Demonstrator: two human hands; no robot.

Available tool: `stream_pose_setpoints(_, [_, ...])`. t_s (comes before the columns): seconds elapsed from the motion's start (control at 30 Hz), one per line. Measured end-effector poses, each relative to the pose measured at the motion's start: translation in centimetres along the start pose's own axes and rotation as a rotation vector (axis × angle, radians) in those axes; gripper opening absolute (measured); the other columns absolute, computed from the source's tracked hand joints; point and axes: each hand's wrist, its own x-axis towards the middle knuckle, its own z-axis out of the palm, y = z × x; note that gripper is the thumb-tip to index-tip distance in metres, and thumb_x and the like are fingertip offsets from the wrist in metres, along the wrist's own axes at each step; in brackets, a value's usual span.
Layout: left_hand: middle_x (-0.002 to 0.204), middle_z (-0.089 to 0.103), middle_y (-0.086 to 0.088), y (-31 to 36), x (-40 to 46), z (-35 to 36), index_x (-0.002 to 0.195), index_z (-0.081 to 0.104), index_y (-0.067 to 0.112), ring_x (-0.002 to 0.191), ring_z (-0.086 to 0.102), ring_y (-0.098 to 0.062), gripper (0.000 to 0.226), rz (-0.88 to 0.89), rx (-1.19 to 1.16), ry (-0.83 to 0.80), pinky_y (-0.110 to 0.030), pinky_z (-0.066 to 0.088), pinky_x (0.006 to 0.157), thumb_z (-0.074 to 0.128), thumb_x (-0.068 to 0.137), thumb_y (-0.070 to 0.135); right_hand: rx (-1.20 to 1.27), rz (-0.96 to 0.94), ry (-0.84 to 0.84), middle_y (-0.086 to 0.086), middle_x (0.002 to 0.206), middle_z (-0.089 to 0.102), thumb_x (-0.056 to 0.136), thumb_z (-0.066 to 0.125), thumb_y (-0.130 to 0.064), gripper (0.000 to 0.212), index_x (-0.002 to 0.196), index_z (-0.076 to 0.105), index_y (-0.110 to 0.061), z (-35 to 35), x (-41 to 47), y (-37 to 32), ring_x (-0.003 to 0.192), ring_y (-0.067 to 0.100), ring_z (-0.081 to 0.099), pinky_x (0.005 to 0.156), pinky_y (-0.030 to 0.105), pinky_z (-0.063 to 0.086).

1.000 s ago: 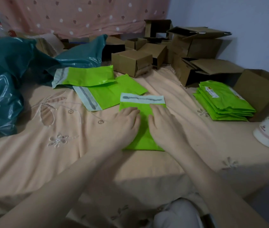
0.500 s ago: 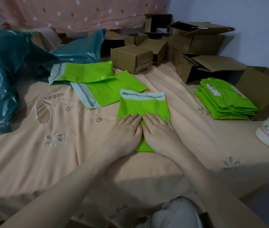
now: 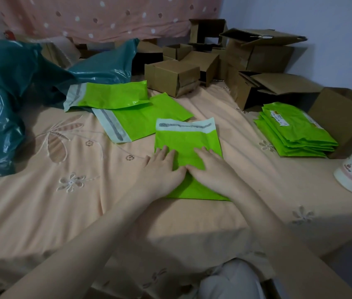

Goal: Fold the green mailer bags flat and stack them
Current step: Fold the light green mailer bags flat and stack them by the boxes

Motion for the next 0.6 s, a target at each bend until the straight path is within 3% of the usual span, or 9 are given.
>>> stream_pose_setpoints(0.1, [0.157,0.015,-0.005,-0.4,0.9,-1.8,0.147,0.024,0.015,0.144,0.014,-0.021,0.067,-0.020,-0.078,0.116,-0.034,0.013,0.115,0.043,0.090,0.044,0.025,-0.049,0.188,0.002,0.155,0.028,0.091,0.050,-0.046,0.062,0.144,0.035,-0.018,-1.3,0.9,1.0,0.141,0.020,0.025,0.115,0.037,0.024])
stream_pose_setpoints(0.17, [0.158,0.010,-0.002,-0.3,2.2,-2.2,0.149,0.021,0.014,0.145,0.009,-0.018,0.059,0.076,-0.034,0.174,-0.031,0.008,0.115,0.039,0.096,0.032,-0.037,-0.090,0.296,0.001,0.155,0.026,0.095,0.043,-0.040,0.054,0.144,0.035,-0.016,-1.7,2.0,1.2,0.142,0.018,0.022,0.115,0.037,0.022])
stream_pose_setpoints(0.27, [0.159,0.000,0.001,0.4,4.4,-1.8,0.151,0.011,0.015,0.146,-0.001,-0.014,0.057,0.205,0.073,0.054,-0.034,0.003,0.118,0.029,0.100,0.034,-0.121,-0.140,0.183,0.001,0.159,0.014,0.099,0.033,-0.037,0.054,0.148,0.025,-0.014,-1.5,4.1,1.0,0.146,0.014,0.010,0.119,0.037,0.009])
stream_pose_setpoints(0.4, [0.159,-0.003,0.006,-0.7,6.3,-0.6,0.151,0.007,0.022,0.146,-0.004,-0.012,0.060,0.138,0.182,-0.103,-0.037,-0.001,0.117,0.023,0.099,0.047,-0.210,-0.059,-0.023,-0.005,0.160,0.001,0.100,0.025,-0.045,0.059,0.151,0.012,-0.019,-0.5,5.5,1.9,0.147,0.011,-0.001,0.118,0.043,0.001])
stream_pose_setpoints(0.5, [0.159,0.003,0.009,-1.0,6.5,-0.3,0.150,0.013,0.026,0.146,0.002,-0.013,0.062,0.118,0.183,-0.084,-0.038,0.004,0.117,0.028,0.096,0.052,-0.199,-0.044,-0.046,-0.008,0.160,0.000,0.098,0.027,-0.048,0.061,0.151,0.012,-0.022,-0.4,5.7,2.3,0.146,0.011,0.000,0.118,0.042,0.003])
stream_pose_setpoints(0.6, [0.155,0.020,0.005,-0.7,7.2,-1.1,0.144,0.030,0.029,0.142,0.015,-0.021,0.060,0.098,0.172,0.027,-0.043,0.016,0.111,0.043,0.089,0.051,-0.183,-0.042,0.009,-0.007,0.159,0.011,0.093,0.042,-0.045,0.062,0.148,0.023,-0.023,-1.4,6.0,1.9,0.145,0.015,0.008,0.116,0.041,0.012])
